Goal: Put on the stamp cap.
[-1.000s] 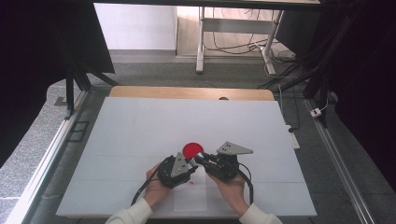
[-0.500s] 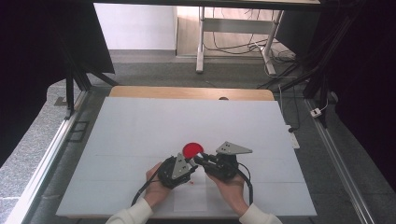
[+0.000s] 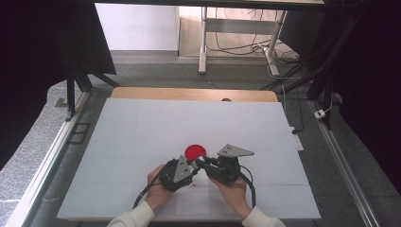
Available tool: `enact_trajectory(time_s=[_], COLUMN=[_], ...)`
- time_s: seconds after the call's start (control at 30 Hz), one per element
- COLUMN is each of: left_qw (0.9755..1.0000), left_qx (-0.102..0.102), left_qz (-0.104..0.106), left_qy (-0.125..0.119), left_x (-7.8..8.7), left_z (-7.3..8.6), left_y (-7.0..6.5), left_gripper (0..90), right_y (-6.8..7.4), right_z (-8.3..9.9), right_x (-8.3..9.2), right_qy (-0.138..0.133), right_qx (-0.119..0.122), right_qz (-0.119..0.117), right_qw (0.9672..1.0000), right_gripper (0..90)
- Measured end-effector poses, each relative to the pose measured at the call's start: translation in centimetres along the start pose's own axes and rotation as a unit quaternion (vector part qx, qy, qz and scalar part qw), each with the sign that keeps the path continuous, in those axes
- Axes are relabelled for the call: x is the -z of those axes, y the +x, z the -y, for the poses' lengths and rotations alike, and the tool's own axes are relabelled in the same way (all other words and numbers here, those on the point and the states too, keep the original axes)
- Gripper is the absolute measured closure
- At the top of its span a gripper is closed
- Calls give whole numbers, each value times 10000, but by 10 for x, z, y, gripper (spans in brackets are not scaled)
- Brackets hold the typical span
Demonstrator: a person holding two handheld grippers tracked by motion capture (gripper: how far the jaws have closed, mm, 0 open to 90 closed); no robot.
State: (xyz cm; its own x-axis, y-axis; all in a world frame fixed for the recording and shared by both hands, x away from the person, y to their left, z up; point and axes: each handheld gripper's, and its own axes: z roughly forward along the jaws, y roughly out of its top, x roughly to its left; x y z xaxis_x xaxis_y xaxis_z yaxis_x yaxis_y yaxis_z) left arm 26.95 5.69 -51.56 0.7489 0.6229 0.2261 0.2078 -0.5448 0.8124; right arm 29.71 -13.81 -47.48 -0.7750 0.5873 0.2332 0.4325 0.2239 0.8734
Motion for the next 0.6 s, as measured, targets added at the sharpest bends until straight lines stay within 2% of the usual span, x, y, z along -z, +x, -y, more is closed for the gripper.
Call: enact_trajectory(time_s=[0.6], left_qw=[9999], left_qx=[67], left_qz=[90], left_qy=[8], left_x=[-3], left_z=[4], left_y=[2], left_gripper=[653], right_y=[-2], right_z=[0], right_x=[0], right_qy=[-1], right_qx=[53], right_qz=[-49], right_qw=[10000], right_gripper=[751])
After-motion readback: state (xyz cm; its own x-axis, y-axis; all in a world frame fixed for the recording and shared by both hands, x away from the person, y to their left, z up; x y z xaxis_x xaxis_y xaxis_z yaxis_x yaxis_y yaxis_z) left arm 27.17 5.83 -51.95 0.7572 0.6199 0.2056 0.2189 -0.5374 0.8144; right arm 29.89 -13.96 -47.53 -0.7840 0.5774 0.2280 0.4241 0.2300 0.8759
